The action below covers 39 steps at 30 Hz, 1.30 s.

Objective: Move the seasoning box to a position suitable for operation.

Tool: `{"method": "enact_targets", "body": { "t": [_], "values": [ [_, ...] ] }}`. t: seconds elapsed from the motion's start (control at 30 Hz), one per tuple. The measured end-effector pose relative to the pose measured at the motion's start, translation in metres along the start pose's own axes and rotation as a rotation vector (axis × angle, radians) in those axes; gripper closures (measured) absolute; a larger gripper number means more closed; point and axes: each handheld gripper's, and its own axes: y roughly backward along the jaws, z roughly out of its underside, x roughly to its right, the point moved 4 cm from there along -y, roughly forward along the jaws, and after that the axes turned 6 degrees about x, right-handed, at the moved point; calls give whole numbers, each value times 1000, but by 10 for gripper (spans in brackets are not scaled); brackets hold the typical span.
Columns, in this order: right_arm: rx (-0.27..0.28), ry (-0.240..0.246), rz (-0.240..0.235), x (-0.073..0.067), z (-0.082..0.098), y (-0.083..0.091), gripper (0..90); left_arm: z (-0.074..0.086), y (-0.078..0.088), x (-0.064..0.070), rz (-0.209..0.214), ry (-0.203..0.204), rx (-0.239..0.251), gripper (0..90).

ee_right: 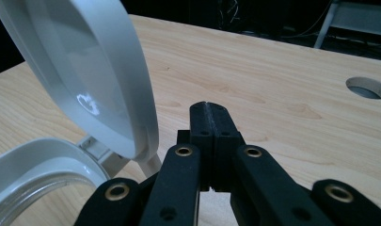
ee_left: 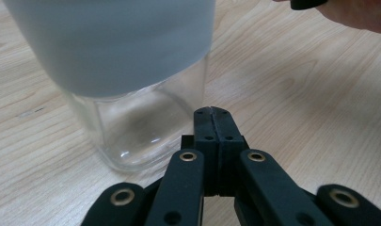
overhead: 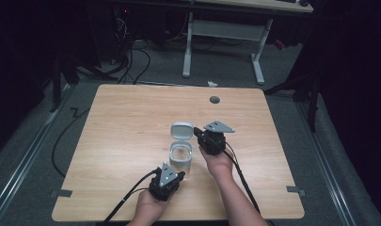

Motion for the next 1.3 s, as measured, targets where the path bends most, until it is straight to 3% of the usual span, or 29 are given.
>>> {"method": "enact_targets", "body": {
  "t": [0.7, 1.03, 1.3],
  "values": [
    [59, 23, -9, -4, -24, 4, 900, 0, -8, -1, -11, 0, 4, 900],
    [72, 51, -26, -12, -24, 13, 900, 0, -9, -3, -8, -2, 4, 900],
    [71, 78, -36, -23, -13, 24, 900, 0, -9, -2, -9, 2, 9, 900]
  ]
}}
